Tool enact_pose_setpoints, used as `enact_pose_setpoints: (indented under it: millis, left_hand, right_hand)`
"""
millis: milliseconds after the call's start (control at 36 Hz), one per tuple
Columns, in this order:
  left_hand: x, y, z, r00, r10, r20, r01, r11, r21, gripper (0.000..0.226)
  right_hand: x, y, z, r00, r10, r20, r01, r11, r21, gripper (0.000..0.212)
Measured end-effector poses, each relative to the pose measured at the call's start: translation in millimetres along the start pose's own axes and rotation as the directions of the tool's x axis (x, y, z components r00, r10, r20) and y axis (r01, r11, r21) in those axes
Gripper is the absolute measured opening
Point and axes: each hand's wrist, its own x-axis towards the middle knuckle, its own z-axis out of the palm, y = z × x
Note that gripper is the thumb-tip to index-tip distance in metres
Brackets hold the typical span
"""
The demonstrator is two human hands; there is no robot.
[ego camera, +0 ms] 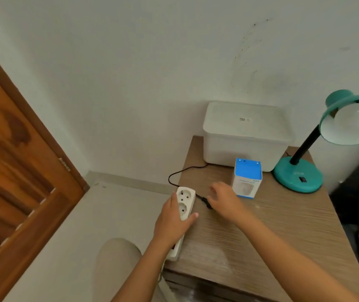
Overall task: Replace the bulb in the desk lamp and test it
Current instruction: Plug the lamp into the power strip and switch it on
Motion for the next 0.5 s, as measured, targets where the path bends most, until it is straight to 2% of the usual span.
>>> enact_pose_setpoints:
  millis: [139, 333, 417, 500]
  left_hand:
    - [3.0, -1.7, 4.7, 0.999, 0.014, -0.040, -0.012, 0.999, 0.038, 0.081]
    - [4.8, -7.2, 9.3, 0.998, 0.027, -0.053, -0.026, 0.999, 0.029, 0.082]
    - [5.4, -6.8, 10.0, 0.999, 0.023, -0.049, -0.021, 0.999, 0.030, 0.085]
    - [5.3, -7.0, 10.9, 0.998, 0.024, -0.060, -0.022, 0.999, 0.026, 0.085]
  right_hand:
    - [6.6, -0.5, 16.6, 0.997, -0.010, 0.077, 0.022, 0.988, -0.151, 0.025]
    - [17.0, -2.7, 16.6, 0.994, -0.001, 0.106, 0.021, 0.984, -0.179, 0.019]
    - [23.5, -2.0, 11.8, 0.998, 0.041, 0.049, -0.038, 0.998, -0.058, 0.018]
    - [27.4, -9.6, 0.9, 0.994, 0.090, -0.056, -0.076, 0.975, 0.210, 0.014]
